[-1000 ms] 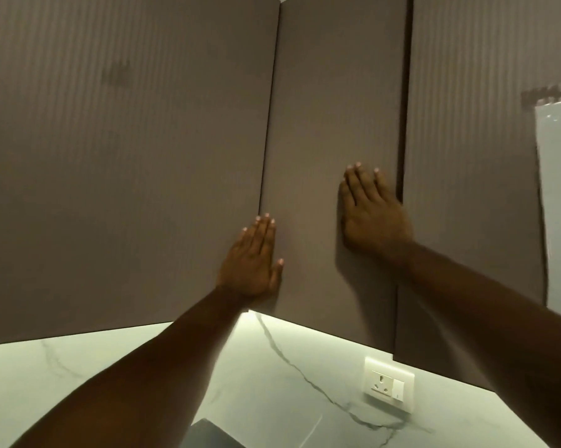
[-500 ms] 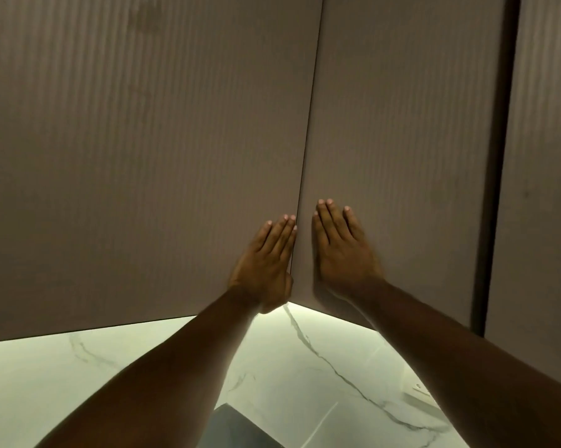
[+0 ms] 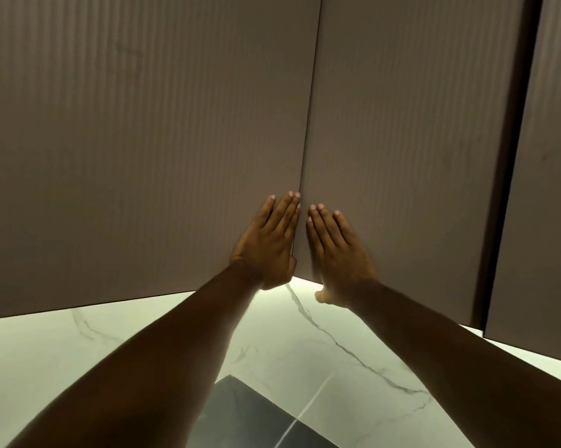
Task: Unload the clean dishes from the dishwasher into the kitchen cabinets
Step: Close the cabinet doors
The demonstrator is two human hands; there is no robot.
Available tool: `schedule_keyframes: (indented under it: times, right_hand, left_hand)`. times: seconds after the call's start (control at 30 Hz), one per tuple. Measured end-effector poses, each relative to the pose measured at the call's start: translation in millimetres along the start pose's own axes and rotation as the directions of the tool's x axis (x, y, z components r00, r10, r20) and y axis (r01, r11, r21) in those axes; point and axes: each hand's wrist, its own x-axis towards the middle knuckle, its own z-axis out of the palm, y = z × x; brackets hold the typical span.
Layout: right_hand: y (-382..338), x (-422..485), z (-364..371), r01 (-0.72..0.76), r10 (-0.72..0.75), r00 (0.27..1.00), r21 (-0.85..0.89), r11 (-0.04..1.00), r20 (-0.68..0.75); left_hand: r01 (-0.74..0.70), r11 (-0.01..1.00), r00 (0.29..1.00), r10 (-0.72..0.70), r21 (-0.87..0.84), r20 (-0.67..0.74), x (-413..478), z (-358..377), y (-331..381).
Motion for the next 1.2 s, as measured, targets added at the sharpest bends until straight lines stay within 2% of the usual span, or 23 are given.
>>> schedule_keyframes:
  times: [0.13, 0.23, 0.33, 0.5, 0.67, 0.73, 0.83, 0.9, 1.0, 1.1, 1.13, 1.2]
  right_hand:
    - [10, -22, -10, -0.081, 0.081, 0.997, -0.033, 0.996, 0.007]
    - [8, -35, -11, -0.013, 0.01, 0.999, -0.09, 0.996, -0.04]
    - [1, -34, 1, -0.041, 0.032, 0.997, -0.127, 0.991, -0.077]
    - [2, -29, 10, -0.052, 0.046, 0.987, -0.033, 0.998, -0.155]
    - [6, -37, 0, -0.037, 0.034, 0.992, -0.02, 0.999, -0.125]
    - [13, -40, -5, -0.012, 0.011, 0.995, -0.011, 1.0, -0.096]
    - [28, -45, -14, 0.06, -0.059, 0.998, 0.041, 0.997, -0.018]
    - [39, -48, -22, 0.051, -0.051, 0.999, 0.082, 0.995, 0.004]
    - [64, -50, -39, -0.022, 0.024, 0.999, 0.09, 0.996, -0.02]
    - [100, -53, -59, -0.115, 0.115, 0.993, 0.009, 0.993, -0.04]
    - [113, -54, -67, -0.144, 0.143, 0.989, -0.018, 0.989, -0.045]
    - [137, -55, -85, -0.198, 0.194, 0.979, -0.058, 0.979, -0.063]
  left_hand:
    - [-0.098, 0.993, 0.995, 0.099, -0.063, 0.013, -1, 3, 1]
    - [-0.109, 0.99, 0.994, 0.108, -0.084, -0.013, 0, 6, 3]
    - [-0.057, 0.994, 0.998, 0.056, -0.094, -0.013, 3, 10, 12]
    - [0.053, 0.997, 0.998, -0.051, -0.055, 0.04, 5, 12, 30]
    - [0.102, 0.988, 0.993, -0.108, 0.112, 0.049, 9, 19, 37]
    - [0.108, 0.988, 0.991, -0.117, 0.114, 0.069, 10, 19, 39]
    - [0.149, 0.989, 0.984, -0.15, 0.014, 0.095, 10, 18, 45]
    - [0.19, 0.977, 0.977, -0.179, -0.093, 0.112, 11, 16, 48]
    - [0.207, 0.944, 0.97, -0.163, -0.259, 0.182, 21, 1, 55]
    - [0.294, 0.843, 0.949, -0.202, -0.451, 0.24, 32, -12, 73]
    - [0.294, 0.822, 0.952, -0.206, -0.488, 0.225, 35, -17, 78]
    - [0.197, 0.826, 0.98, -0.145, -0.529, 0.139, 37, -28, 87]
